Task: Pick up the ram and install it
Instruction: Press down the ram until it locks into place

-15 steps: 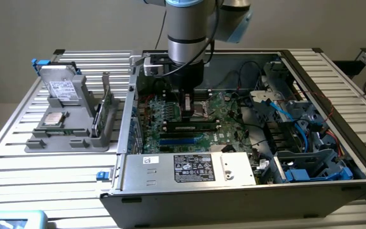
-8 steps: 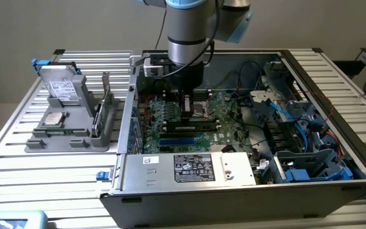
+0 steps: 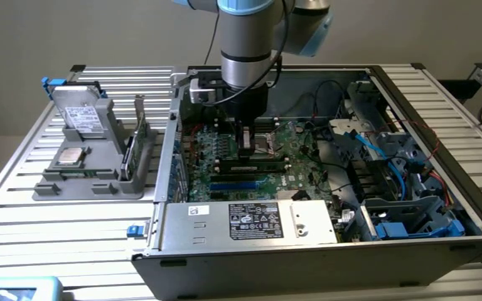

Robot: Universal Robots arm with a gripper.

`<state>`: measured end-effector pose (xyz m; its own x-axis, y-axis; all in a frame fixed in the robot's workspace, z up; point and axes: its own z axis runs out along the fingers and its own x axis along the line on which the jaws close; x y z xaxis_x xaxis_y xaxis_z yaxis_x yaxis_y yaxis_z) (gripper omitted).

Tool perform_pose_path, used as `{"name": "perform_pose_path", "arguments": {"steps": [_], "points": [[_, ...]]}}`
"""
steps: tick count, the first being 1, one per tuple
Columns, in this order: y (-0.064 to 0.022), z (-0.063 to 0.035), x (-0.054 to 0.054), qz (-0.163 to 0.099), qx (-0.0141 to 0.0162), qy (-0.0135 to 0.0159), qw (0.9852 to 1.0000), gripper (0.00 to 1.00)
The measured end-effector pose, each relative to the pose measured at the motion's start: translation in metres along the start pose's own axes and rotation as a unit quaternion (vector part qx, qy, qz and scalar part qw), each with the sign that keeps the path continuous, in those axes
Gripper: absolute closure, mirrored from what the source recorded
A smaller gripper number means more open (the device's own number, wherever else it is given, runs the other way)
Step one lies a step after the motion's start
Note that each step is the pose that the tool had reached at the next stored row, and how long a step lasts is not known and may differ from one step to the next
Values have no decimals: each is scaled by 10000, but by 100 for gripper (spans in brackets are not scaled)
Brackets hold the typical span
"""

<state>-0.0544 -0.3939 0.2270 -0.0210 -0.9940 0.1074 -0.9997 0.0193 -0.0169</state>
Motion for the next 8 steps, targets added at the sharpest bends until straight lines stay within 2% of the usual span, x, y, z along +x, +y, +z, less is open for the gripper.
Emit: {"name": "perform_pose_path", "arguments": {"steps": [8], "points": [[1, 24, -2, 1, -1, 0, 10000, 89]]}}
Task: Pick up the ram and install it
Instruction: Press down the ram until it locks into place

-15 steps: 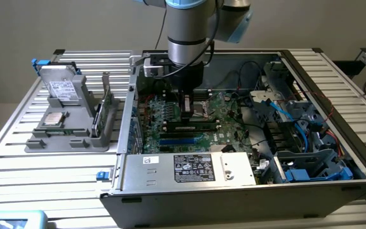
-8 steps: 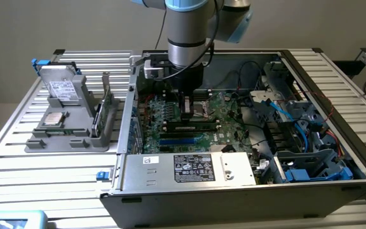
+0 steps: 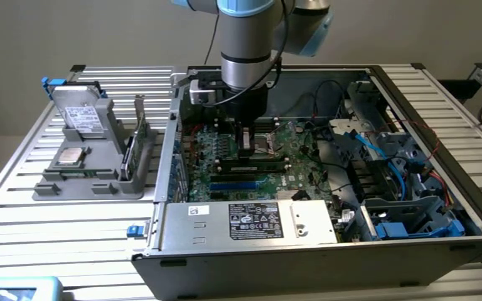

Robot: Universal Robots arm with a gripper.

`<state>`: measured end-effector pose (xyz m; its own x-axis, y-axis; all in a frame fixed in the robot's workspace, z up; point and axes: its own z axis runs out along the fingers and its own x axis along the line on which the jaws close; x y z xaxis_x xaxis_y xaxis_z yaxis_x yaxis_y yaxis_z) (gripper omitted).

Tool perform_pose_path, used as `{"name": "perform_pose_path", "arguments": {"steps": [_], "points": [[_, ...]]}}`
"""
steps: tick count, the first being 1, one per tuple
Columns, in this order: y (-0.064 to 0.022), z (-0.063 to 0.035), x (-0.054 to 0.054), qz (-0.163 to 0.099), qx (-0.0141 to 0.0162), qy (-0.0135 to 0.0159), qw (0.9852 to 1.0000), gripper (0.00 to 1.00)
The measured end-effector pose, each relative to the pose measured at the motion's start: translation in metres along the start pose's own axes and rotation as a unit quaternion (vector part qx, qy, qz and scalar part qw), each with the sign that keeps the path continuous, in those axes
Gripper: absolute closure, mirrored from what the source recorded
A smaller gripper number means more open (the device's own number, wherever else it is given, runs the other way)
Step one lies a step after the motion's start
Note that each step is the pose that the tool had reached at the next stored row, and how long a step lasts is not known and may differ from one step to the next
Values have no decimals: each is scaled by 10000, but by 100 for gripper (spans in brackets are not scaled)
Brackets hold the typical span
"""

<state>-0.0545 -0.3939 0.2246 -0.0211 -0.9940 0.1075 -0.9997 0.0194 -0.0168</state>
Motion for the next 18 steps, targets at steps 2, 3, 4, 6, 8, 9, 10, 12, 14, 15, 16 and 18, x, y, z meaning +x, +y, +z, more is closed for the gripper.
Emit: {"name": "perform_pose_path", "arguments": {"steps": [2, 3, 4, 6, 8, 9, 10, 12, 14, 15, 16, 18], "points": [[-3, -12, -1, -1, 1, -8, 10000, 89], [-5, -30, 1, -2, -7, -5, 10000, 89], [-11, -57, 5, -4, -19, 2, 10000, 89], [-35, -96, 9, -6, -45, 7, 10000, 89], [-71, -122, 11, -8, -67, 12, 10000, 89], [-91, -134, 12, -9, -78, 16, 10000, 89], [-115, -143, 12, -10, -86, 18, 10000, 89], [-162, -165, 14, -12, -103, 23, 9999, 89], [-201, -184, 15, -14, -122, 26, 9999, 89], [-219, -191, 15, -15, -133, 26, 9999, 89], [-238, -199, 16, -17, -144, 27, 9999, 89], [-280, -211, 16, -18, -163, 27, 9999, 89]]}}
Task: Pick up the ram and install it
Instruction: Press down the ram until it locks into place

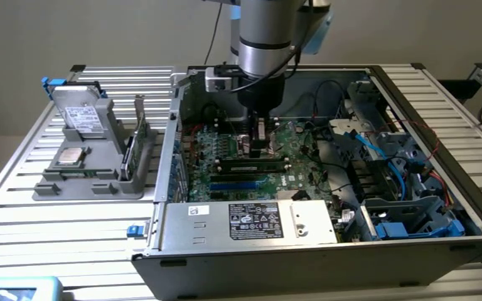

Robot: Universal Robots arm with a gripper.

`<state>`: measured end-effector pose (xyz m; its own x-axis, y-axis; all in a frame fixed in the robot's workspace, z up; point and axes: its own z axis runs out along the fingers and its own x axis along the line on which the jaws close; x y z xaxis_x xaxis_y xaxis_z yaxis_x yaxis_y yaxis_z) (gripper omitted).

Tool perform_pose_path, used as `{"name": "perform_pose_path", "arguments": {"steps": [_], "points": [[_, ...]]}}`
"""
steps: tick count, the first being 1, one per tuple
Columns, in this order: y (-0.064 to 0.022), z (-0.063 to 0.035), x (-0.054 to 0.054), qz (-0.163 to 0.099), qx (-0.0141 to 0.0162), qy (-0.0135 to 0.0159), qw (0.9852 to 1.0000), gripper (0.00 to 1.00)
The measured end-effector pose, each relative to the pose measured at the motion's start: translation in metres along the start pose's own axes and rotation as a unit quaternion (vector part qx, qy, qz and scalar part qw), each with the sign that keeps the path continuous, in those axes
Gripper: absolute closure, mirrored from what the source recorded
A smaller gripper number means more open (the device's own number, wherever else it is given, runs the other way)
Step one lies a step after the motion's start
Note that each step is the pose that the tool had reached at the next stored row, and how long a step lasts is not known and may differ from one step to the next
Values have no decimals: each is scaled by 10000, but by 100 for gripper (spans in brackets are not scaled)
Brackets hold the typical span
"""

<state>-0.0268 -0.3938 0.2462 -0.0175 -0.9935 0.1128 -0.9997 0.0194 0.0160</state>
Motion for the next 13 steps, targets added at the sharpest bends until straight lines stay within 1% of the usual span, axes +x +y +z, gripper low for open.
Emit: {"name": "perform_pose_path", "arguments": {"steps": [3, 5, 6, 13], "points": [[-55, -7, 0, -3, -18, 0, 10000, 89], [-63, -8, 0, -3, -22, 1, 10000, 89], [-64, -8, 0, -3, -28, 1, 10000, 89], [-64, -8, 0, -3, -28, 1, 10000, 89]]}}
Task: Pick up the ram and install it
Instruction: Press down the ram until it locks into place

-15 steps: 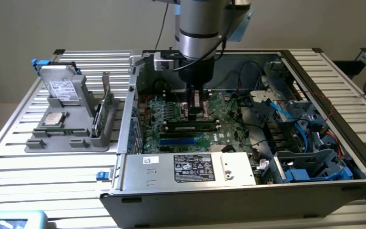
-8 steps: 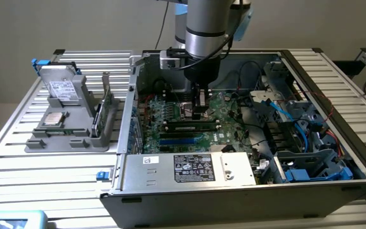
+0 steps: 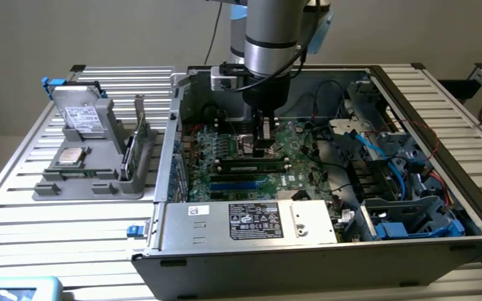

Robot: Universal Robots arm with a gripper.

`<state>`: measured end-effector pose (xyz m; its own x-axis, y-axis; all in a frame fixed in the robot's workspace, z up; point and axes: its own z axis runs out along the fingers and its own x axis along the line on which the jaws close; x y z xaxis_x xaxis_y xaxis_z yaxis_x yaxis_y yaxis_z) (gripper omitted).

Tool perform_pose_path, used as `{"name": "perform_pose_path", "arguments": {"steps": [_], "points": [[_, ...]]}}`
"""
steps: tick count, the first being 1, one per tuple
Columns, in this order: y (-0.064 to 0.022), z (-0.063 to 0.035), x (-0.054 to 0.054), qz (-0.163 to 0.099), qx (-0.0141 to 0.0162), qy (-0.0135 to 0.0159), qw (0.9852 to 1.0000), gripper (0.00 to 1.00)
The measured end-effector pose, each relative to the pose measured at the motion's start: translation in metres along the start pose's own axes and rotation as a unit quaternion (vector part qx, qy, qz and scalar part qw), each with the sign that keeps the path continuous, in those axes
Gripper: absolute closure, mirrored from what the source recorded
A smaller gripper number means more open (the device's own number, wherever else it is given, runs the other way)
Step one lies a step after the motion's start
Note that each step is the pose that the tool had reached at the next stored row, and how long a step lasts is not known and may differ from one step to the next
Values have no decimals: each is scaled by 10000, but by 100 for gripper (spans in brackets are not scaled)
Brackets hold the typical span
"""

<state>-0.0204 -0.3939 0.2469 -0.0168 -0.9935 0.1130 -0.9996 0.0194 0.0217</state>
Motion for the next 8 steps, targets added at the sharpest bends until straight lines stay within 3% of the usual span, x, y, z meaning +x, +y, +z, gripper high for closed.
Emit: {"name": "perform_pose_path", "arguments": {"steps": [8], "points": [[0, 0, -1, 169, -23, -3, 9999, 89]]}}
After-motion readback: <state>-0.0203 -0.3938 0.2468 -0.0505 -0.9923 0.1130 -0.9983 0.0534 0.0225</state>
